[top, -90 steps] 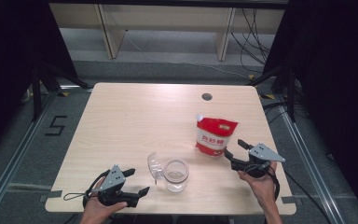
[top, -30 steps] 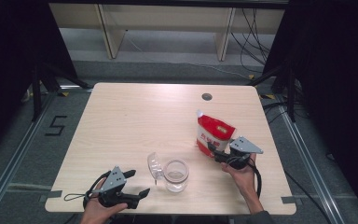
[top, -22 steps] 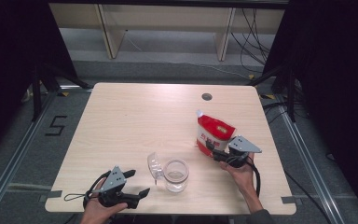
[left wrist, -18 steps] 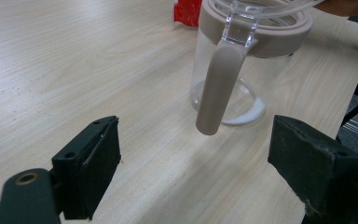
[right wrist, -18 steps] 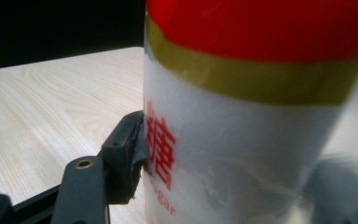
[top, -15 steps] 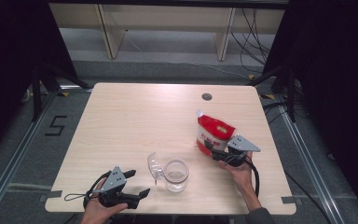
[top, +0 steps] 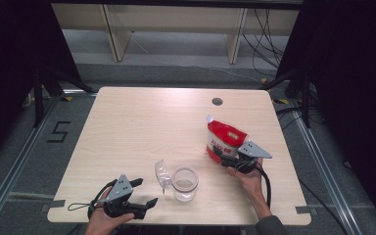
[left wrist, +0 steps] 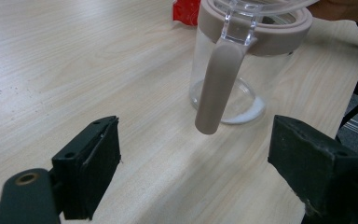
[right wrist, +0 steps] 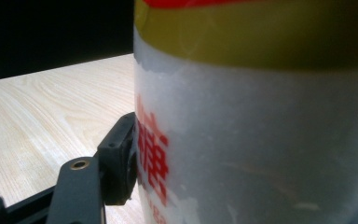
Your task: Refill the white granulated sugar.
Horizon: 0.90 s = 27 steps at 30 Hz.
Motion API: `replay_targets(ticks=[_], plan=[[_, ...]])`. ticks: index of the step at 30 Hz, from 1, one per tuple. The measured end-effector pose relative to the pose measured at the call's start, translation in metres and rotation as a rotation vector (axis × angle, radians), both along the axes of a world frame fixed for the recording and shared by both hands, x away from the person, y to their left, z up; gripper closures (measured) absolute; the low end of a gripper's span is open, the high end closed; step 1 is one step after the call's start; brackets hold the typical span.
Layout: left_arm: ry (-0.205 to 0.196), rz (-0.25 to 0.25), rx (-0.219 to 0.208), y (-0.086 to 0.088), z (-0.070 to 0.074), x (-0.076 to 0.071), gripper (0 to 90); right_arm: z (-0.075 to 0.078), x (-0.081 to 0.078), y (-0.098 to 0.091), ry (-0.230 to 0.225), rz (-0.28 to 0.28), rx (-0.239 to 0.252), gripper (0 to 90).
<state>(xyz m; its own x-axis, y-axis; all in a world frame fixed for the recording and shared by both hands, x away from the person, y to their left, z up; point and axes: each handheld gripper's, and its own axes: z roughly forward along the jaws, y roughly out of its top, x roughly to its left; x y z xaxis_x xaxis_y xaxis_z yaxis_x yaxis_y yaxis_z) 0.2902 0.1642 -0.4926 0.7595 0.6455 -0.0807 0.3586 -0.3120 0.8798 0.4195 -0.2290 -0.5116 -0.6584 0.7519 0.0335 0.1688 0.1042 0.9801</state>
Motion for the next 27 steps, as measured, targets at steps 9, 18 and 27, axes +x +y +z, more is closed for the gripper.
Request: replay_targets(ticks=[9,18,27], plan=[[-0.002,-0.016,0.011,-0.0015,-0.0002,0.0013,16.1,-0.0014,0.0023,0.0004,0.001,0.009,0.018,36.5],[-0.008,-0.029,-0.005,-0.0025,-0.0006,0.0005,16.0,-0.0034,0.0063,0.0018,-0.027,0.023,0.034,35.7],[-0.006,-0.030,-0.004,-0.0012,0.0004,0.0004,16.0,-0.0011,0.0026,0.0043,-0.022,0.022,0.007,44.1]])
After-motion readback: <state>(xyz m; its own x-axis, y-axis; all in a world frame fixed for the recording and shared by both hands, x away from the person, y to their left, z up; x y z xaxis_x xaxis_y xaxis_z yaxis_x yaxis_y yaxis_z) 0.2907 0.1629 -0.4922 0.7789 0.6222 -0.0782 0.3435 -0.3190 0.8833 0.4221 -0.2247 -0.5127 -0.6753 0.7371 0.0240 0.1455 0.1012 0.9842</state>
